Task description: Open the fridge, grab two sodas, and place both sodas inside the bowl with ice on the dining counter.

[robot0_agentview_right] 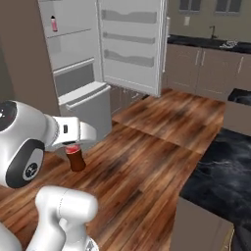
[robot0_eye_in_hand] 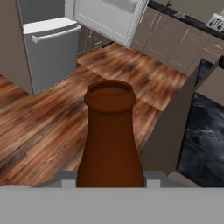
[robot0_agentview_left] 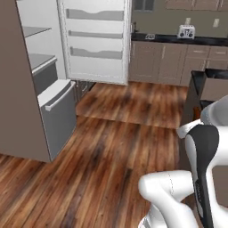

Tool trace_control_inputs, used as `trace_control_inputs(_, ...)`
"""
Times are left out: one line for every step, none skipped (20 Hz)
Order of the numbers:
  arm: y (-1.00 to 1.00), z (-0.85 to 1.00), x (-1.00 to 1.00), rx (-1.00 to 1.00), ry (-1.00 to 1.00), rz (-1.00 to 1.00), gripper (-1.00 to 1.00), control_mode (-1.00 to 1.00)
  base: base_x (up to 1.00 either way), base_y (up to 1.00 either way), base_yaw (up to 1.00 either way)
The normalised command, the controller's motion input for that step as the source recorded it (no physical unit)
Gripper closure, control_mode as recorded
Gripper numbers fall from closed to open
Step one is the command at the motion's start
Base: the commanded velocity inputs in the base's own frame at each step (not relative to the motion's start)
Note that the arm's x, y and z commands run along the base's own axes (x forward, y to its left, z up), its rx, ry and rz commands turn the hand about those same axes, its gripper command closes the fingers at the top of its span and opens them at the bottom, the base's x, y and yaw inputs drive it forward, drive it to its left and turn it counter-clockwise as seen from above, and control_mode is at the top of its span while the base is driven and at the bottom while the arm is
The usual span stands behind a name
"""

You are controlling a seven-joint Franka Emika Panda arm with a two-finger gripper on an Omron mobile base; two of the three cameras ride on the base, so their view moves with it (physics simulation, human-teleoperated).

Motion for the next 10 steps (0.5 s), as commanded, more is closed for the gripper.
trace_control_inputs(0.0,0.0,0.0,0.0,0.0,0.0,1.0,1.0,-0.46,-0.48,-0.21)
trace_control_inputs(0.0,0.0,0.0,0.0,0.0,0.0,1.0,1.0,-0.43,-0.5,-0.21)
trace_control_inputs(0.0,0.0,0.0,0.0,0.0,0.0,1.0,1.0,-0.39,-0.5,-0.21)
trace_control_inputs(0.0,0.0,0.0,0.0,0.0,0.0,1.0,1.0,-0.28,-0.56,-0.2)
trace_control_inputs(0.0,0.0,0.0,0.0,0.0,0.0,1.0,1.0,-0.22,-0.56,-0.2)
trace_control_inputs(0.0,0.0,0.0,0.0,0.0,0.0,1.0,1.0,-0.17,-0.58,-0.19)
trace_control_inputs(0.0,0.0,0.0,0.0,0.0,0.0,1.0,1.0,-0.16,-0.61,-0.19)
trace_control_inputs(0.0,0.0,0.0,0.0,0.0,0.0,1.0,1.0,-0.16,-0.63,-0.19)
trace_control_inputs(0.0,0.0,0.0,0.0,0.0,0.0,1.0,1.0,-0.16,-0.66,-0.19)
trace_control_inputs(0.0,0.0,0.0,0.0,0.0,0.0,1.0,1.0,-0.16,-0.67,-0.2)
